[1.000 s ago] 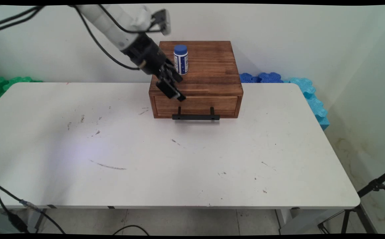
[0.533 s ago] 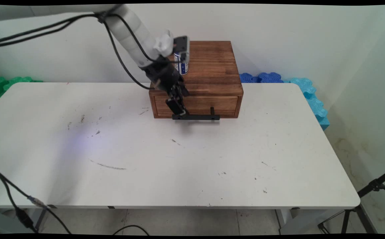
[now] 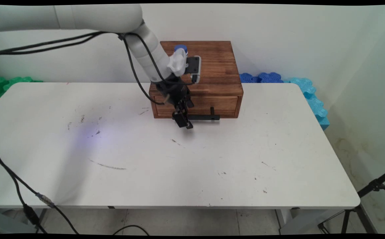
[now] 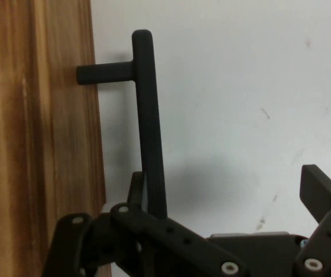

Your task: Open the drawer

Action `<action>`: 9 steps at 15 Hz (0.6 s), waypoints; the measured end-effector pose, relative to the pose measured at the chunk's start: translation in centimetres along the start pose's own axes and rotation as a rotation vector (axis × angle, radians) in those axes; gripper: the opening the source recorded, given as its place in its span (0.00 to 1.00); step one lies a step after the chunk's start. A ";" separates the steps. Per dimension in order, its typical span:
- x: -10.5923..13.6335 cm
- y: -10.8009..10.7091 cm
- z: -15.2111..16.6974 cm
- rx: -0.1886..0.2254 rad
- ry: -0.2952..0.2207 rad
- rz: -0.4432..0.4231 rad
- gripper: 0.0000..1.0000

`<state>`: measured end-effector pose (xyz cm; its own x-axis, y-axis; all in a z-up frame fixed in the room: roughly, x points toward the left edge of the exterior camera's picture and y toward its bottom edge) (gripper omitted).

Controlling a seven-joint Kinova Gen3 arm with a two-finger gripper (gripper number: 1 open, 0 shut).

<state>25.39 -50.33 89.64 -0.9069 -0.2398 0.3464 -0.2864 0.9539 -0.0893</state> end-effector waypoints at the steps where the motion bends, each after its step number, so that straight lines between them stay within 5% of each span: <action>1: 0.1 0.0 0.7 0.002 -0.010 0.005 1.00; 9: 0.7 0.0 4.5 0.024 -0.057 0.027 1.00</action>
<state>23.35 -51.28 85.63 -0.9304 -0.2244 0.2900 -0.2681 0.9558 -0.1205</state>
